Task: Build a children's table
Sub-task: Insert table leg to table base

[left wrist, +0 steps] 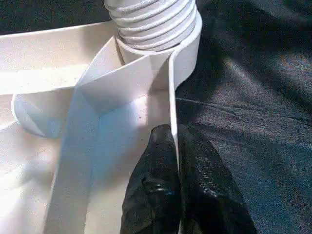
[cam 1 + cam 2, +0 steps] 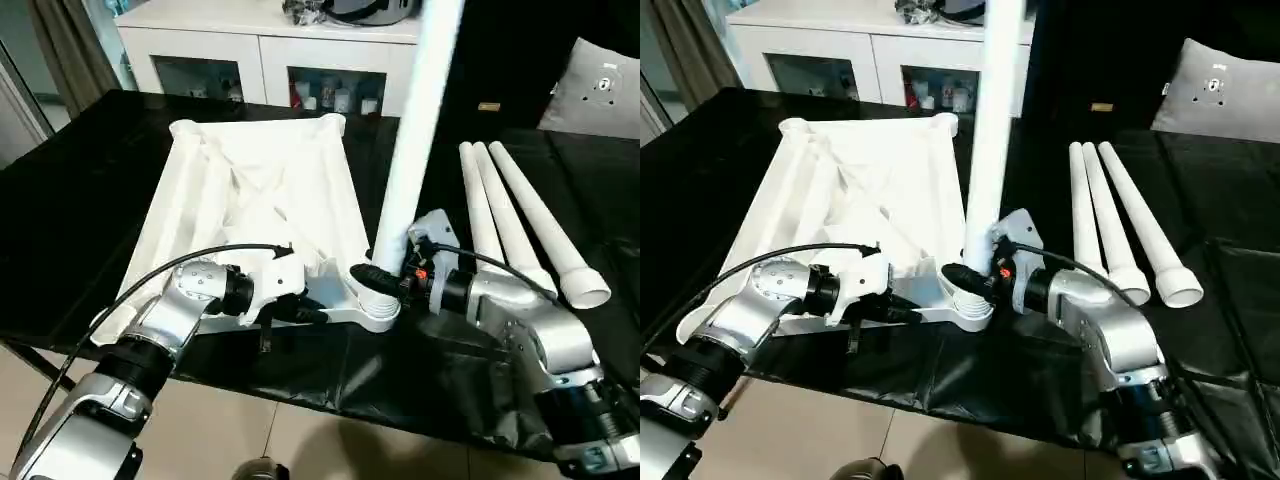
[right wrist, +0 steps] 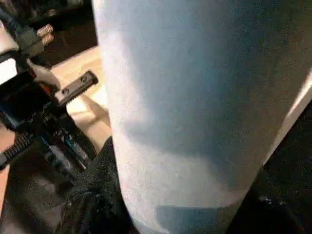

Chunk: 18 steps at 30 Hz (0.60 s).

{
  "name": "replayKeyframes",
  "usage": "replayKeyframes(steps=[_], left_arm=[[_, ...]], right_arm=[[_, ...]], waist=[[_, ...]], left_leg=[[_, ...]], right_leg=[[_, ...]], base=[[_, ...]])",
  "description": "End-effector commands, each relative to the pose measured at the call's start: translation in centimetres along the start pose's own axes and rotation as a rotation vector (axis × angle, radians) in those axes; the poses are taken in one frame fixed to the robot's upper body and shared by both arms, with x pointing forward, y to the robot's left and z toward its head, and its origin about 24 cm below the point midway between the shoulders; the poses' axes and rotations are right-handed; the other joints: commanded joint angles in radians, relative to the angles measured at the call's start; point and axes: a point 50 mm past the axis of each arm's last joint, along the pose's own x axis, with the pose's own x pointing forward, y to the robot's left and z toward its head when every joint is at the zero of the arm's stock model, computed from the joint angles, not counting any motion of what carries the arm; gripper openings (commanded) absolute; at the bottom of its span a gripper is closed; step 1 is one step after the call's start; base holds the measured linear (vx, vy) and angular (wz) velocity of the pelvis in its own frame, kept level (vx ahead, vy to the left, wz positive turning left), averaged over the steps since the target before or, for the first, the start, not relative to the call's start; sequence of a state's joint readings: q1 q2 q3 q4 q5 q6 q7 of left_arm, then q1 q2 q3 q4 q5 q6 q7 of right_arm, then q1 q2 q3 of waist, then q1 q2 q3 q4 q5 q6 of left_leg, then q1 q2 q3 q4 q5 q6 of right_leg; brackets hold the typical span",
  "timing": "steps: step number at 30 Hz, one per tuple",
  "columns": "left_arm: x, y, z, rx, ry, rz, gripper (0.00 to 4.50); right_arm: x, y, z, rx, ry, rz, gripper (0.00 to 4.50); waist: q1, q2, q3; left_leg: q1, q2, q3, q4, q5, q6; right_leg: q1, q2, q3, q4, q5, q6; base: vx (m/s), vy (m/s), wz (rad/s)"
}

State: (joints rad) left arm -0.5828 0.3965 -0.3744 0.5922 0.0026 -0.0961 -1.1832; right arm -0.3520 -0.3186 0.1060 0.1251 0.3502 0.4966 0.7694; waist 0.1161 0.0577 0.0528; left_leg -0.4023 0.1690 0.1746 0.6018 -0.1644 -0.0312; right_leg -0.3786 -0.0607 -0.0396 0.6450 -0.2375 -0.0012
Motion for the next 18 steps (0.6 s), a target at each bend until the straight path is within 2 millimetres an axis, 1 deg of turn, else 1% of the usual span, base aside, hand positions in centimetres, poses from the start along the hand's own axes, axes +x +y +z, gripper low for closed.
replayKeyframes(steps=[1,2,3,4,5,6,7,8,9,10,12,13,14,15,16,18], left_arm=[[-0.5,1.0,1.5,0.041,-0.064,0.08,0.0],[-0.5,1.1,1.8,0.003,-0.109,0.103,0.0],[-0.5,1.1,1.8,-0.01,-0.127,0.114,0.0],[-0.5,1.1,1.8,-0.01,-0.127,0.114,0.0],[-0.5,1.1,1.8,-0.018,-0.135,0.12,0.0],[-0.5,1.1,1.8,-0.018,-0.135,0.12,0.0],[-0.5,1.1,1.8,-0.019,-0.134,0.122,0.0],[-0.4,1.0,1.7,-0.02,-0.131,0.122,0.0],[-0.4,1.0,1.7,-0.02,-0.131,0.122,0.0],[-0.4,0.9,1.6,-0.021,-0.128,0.122,0.0],[-0.3,0.7,1.4,-0.024,-0.126,0.121,0.0],[-0.3,0.7,1.4,-0.025,-0.124,0.12,0.0],[-0.3,0.6,1.4,-0.025,-0.123,0.12,0.0],[-0.3,0.6,1.3,-0.025,-0.122,0.119,0.0],[-0.4,0.5,1.2,-0.024,-0.114,0.116,0.0],[-0.4,0.3,1.0,-0.023,-0.104,0.112,0.0]], right_arm=[[-0.2,-0.1,-2.4,0.074,0.041,-0.025,1.93],[-0.3,-0.1,-2.6,0.084,-0.011,-0.039,1.93],[-0.5,0.0,-2.9,0.097,-0.04,-0.049,1.93],[-0.5,0.0,-2.9,0.097,-0.04,-0.049,1.93],[-0.6,0.1,-3.1,0.101,-0.059,-0.052,1.93],[-0.6,0.2,-3.1,0.101,-0.059,-0.052,1.93],[-0.7,0.3,-3.4,0.1,-0.069,-0.05,1.93],[-0.8,0.7,-3.8,0.066,-0.06,-0.038,1.93],[-0.8,0.7,-3.8,0.066,-0.06,-0.038,1.93],[-1.0,1.0,-4.1,0.04,-0.051,-0.027,1.93],[-1.1,1.3,-4.5,-0.022,-0.04,-0.013,1.93],[-1.1,1.3,-4.5,-0.046,-0.037,-0.013,1.93],[-1.1,1.4,-4.5,-0.065,-0.033,-0.007,1.93],[-1.0,1.4,-4.6,-0.073,-0.03,-0.003,1.93],[-0.9,1.6,-4.7,-0.105,-0.018,0.013,1.93],[-0.8,1.7,-5.0,-0.117,-0.005,0.027,1.93]], waist=[[-0.005,0.0,-0.066],[-0.003,0.002,-0.068],[-0.004,-0.003,-0.067],[-0.002,-0.001,-0.068],[-0.004,-0.005,-0.066],[-0.004,-0.001,-0.066],[-0.004,-0.001,-0.066],[-0.003,-0.003,-0.066],[-0.003,-0.002,-0.065],[-0.004,-0.003,-0.065],[-0.005,-0.011,-0.064],[-0.004,-0.008,-0.065],[-0.005,-0.012,-0.064],[-0.004,-0.01,-0.064],[-0.005,-0.013,-0.063],[-0.007,-0.011,-0.062]], left_leg=[[0.032,0.065,-0.026,-0.077,-0.256,-0.028],[0.033,0.066,-0.025,-0.077,-0.254,-0.027],[0.032,0.066,-0.025,-0.076,-0.26,-0.024],[0.032,0.066,-0.026,-0.077,-0.259,-0.022],[0.03,0.064,-0.026,-0.078,-0.253,-0.016],[0.031,0.065,-0.026,-0.078,-0.254,-0.012],[0.03,0.065,-0.026,-0.078,-0.256,-0.011],[0.031,0.065,-0.026,-0.078,-0.257,-0.009],[0.032,0.066,-0.025,-0.078,-0.259,-0.009],[0.03,0.066,-0.026,-0.079,-0.255,-0.008],[0.028,0.065,-0.025,-0.079,-0.247,-0.003],[0.028,0.065,-0.026,-0.078,-0.243,0.0],[0.028,0.064,-0.024,-0.078,-0.24,0.007],[0.027,0.065,-0.025,-0.077,-0.239,0.008],[0.027,0.064,-0.024,-0.078,-0.241,0.012],[0.027,0.065,-0.025,-0.079,-0.248,0.012]], right_leg=[[0.026,-0.093,0.047,-0.087,-0.105,-0.222],[0.026,-0.094,0.047,-0.087,-0.095,-0.224],[0.025,-0.096,0.048,-0.087,-0.089,-0.23],[0.026,-0.097,0.047,-0.087,-0.09,-0.231],[0.029,-0.093,0.045,-0.086,-0.088,-0.23],[0.026,-0.094,0.046,-0.087,-0.096,-0.228],[0.026,-0.094,0.046,-0.088,-0.103,-0.226],[0.027,-0.096,0.047,-0.091,-0.12,-0.221],[0.025,-0.095,0.048,-0.092,-0.122,-0.219],[0.027,-0.094,0.047,-0.091,-0.12,-0.217],[0.028,-0.094,0.047,-0.091,-0.115,-0.211],[0.028,-0.095,0.047,-0.09,-0.116,-0.211],[0.026,-0.094,0.047,-0.092,-0.12,-0.209],[0.026,-0.095,0.047,-0.092,-0.124,-0.21],[0.026,-0.093,0.047,-0.094,-0.141,-0.207],[0.025,-0.094,0.047,-0.095,-0.157,-0.204]], base=[[0.0,0.0,0.0],[0.0,0.0,0.0],[0.0,0.0,0.0],[0.0,0.0,0.0],[0.0,0.0,0.0],[0.0,0.0,0.0],[0.0,0.0,0.0],[0.0,0.0,0.0],[0.0,0.0,0.0],[0.0,0.0,0.0],[0.0,0.0,0.0],[0.0,0.0,0.0],[0.0,0.0,0.0],[0.0,0.0,0.0],[0.0,0.0,0.0],[0.0,0.0,0.0]])
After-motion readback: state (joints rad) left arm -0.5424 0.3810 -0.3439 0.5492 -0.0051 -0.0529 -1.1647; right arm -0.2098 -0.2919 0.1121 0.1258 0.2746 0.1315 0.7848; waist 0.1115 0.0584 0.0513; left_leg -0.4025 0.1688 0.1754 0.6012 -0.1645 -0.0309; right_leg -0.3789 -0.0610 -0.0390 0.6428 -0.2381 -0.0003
